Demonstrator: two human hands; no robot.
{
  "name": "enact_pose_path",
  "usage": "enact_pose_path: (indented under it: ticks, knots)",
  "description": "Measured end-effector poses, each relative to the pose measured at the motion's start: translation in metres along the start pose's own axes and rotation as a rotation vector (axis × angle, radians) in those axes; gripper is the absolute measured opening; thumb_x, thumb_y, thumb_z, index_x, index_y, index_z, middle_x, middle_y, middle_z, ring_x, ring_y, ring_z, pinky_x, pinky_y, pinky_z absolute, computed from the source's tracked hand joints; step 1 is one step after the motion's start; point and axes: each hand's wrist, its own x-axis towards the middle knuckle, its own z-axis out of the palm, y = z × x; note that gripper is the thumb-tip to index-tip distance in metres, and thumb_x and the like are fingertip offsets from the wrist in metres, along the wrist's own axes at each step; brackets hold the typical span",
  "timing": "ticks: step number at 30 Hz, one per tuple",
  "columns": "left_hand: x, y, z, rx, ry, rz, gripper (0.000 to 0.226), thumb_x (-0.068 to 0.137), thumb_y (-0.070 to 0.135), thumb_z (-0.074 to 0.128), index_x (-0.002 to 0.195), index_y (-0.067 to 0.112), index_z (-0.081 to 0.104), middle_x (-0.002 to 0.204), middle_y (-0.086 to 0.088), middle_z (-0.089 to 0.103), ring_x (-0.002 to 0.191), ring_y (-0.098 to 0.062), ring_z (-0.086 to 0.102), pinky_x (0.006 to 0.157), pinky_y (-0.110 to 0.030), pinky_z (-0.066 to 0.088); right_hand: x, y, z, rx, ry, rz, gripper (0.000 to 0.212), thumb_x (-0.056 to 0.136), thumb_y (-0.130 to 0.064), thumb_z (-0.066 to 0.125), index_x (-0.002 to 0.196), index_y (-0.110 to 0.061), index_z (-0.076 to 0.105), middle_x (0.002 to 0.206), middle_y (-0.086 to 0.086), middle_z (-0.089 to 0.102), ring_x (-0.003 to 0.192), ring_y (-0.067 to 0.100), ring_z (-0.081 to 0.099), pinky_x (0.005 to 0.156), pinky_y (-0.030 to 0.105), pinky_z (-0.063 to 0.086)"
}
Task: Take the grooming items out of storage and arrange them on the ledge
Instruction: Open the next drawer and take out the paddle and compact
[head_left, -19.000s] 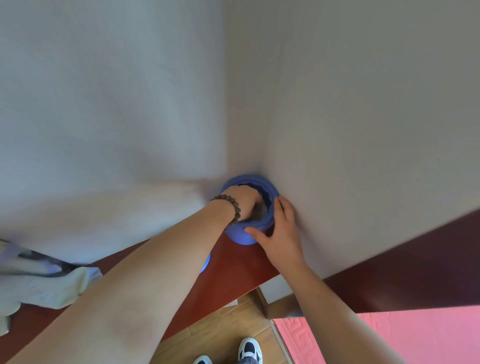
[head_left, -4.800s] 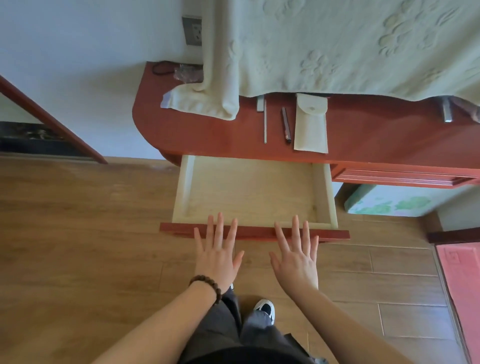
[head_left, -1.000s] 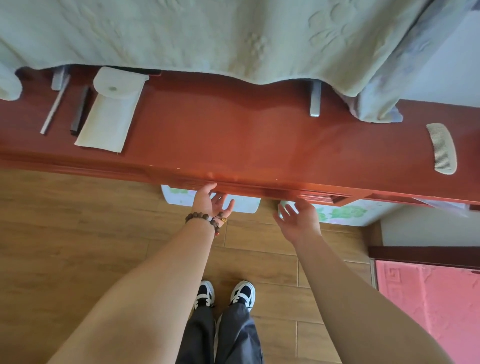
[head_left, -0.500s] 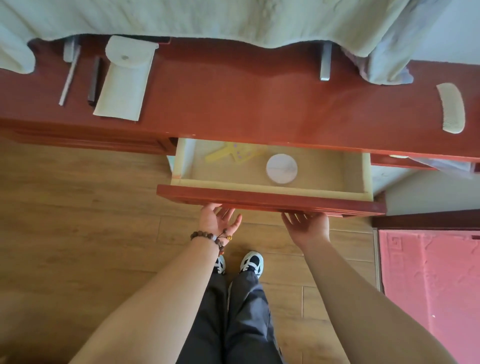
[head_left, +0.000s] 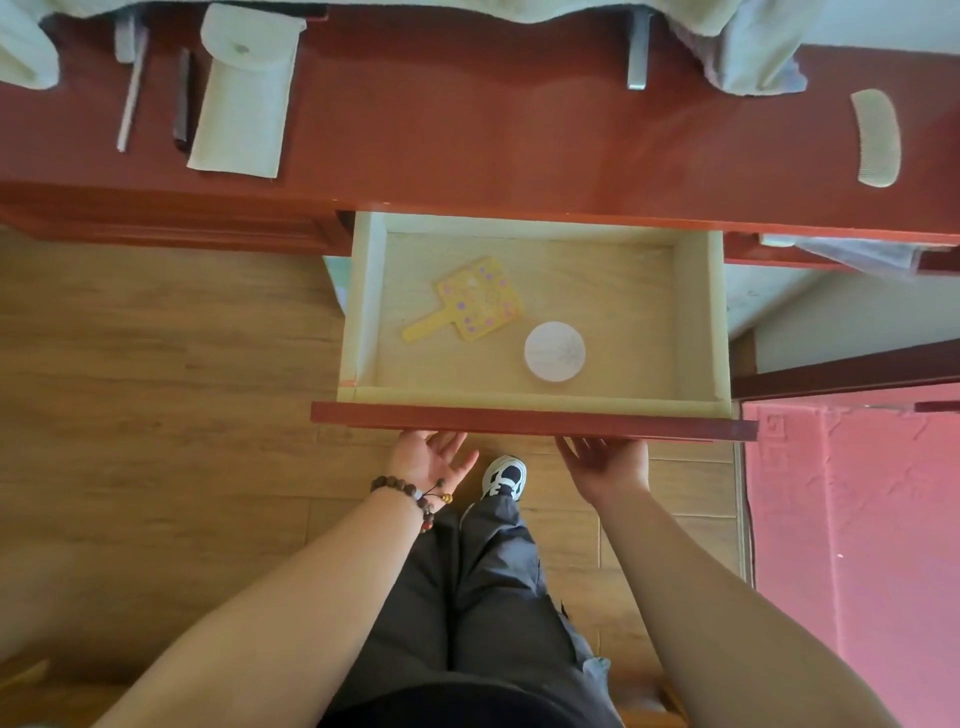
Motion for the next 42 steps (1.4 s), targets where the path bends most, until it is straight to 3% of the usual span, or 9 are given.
enact_pose_path:
  ticks: [6, 9, 15, 18, 20, 24, 28, 37, 42]
  knots:
    - [-0.019, 0.011, -0.010, 0.829, -0.146, -0.098, 0.040, 0.101, 0.000, 0.027, 0.137, 0.010, 0.041, 0.145, -0.008, 0.043, 0.134, -0.026, 0.041, 0.109, -0.048, 0.036, -0.010, -0.006, -0.011, -0.361, -0.020, 0.063, 0.023, 0.099, -0.009, 0.032, 0.104, -0.007, 0.054, 0.115, 0.016, 0.060, 0.119, 0.033, 0.054, 0.092, 0.043, 0.041]
    - [-0.054, 0.015, 0.001, 1.154, -0.310, -0.080, 0.035, 0.100, 0.007, 0.040, 0.132, 0.018, 0.050, 0.136, 0.000, 0.052, 0.126, -0.019, 0.049, 0.106, -0.043, 0.041, -0.043, -0.008, -0.007, -0.618, -0.148, 0.127, 0.028, 0.098, -0.009, 0.040, 0.124, -0.001, 0.050, 0.126, 0.022, 0.058, 0.108, 0.034, 0.060, 0.087, 0.040, 0.047]
    - [-0.106, 0.042, 0.030, 1.211, -0.486, 0.671, 0.022, 0.094, 0.019, 0.053, 0.112, 0.030, 0.061, 0.110, 0.008, 0.068, 0.102, -0.007, 0.064, 0.091, -0.028, 0.050, -0.114, -0.023, 0.048, -1.022, -0.595, -0.024, 0.024, 0.095, -0.016, 0.054, 0.115, -0.005, 0.063, 0.105, 0.014, 0.070, 0.100, 0.025, 0.068, 0.091, 0.035, 0.053]
    - [-0.081, 0.068, 0.047, 1.443, -0.262, 1.065, 0.032, 0.090, 0.021, 0.060, 0.121, 0.021, 0.056, 0.117, 0.006, 0.061, 0.105, -0.008, 0.058, 0.090, -0.026, 0.047, -0.107, -0.027, 0.080, -1.184, -0.477, -0.374, 0.020, 0.091, -0.021, 0.061, 0.110, -0.016, 0.064, 0.101, 0.004, 0.069, 0.094, 0.019, 0.066, 0.082, 0.030, 0.052]
    - [-0.049, 0.083, 0.056, 1.594, -0.141, 1.139, 0.044, 0.087, 0.023, 0.063, 0.129, 0.016, 0.050, 0.127, -0.001, 0.054, 0.116, -0.014, 0.052, 0.096, -0.028, 0.042, -0.087, -0.030, 0.096, -1.454, -0.307, -0.677, 0.036, 0.085, -0.031, 0.066, 0.120, -0.025, 0.058, 0.120, 0.000, 0.058, 0.106, 0.017, 0.057, 0.088, 0.031, 0.047]
    - [0.007, 0.098, 0.064, 1.952, 0.063, 1.059, 0.061, 0.084, 0.029, 0.066, 0.137, 0.014, 0.038, 0.139, -0.009, 0.039, 0.126, -0.026, 0.042, 0.098, -0.036, 0.043, -0.043, -0.029, 0.108, -1.887, -0.195, -0.701, 0.086, 0.077, -0.042, 0.073, 0.146, -0.037, 0.022, 0.156, 0.003, 0.010, 0.140, 0.031, 0.017, 0.105, 0.047, 0.036]
    - [0.035, 0.094, 0.069, 2.102, 0.178, 1.001, 0.063, 0.081, 0.026, 0.070, 0.133, 0.013, 0.037, 0.134, -0.012, 0.039, 0.124, -0.030, 0.037, 0.096, -0.037, 0.043, -0.016, -0.024, 0.113, -2.130, -0.159, -0.603, 0.105, 0.073, -0.043, 0.077, 0.148, -0.042, 0.004, 0.159, -0.001, -0.018, 0.146, 0.034, -0.003, 0.108, 0.052, 0.035]
    - [0.042, 0.104, 0.081, 2.047, 0.229, 0.804, 0.019, 0.091, 0.012, 0.057, 0.109, 0.008, 0.054, 0.111, -0.010, 0.061, 0.098, -0.026, 0.061, 0.079, -0.033, 0.049, -0.006, -0.021, 0.123, -2.209, -0.064, -0.698, 0.069, 0.075, -0.024, 0.077, 0.133, -0.022, 0.040, 0.135, 0.006, 0.033, 0.122, 0.031, 0.031, 0.089, 0.040, 0.049]
    - [0.031, 0.110, 0.083, 2.045, 0.020, 0.724, 0.023, 0.094, 0.018, 0.050, 0.113, 0.005, 0.045, 0.092, -0.005, 0.055, 0.077, -0.020, 0.053, 0.066, -0.029, 0.042, -0.011, -0.025, 0.125, -2.072, -0.116, -0.797, 0.065, 0.075, -0.023, 0.071, 0.133, -0.024, 0.042, 0.132, 0.003, 0.037, 0.118, 0.029, 0.033, 0.083, 0.036, 0.047]
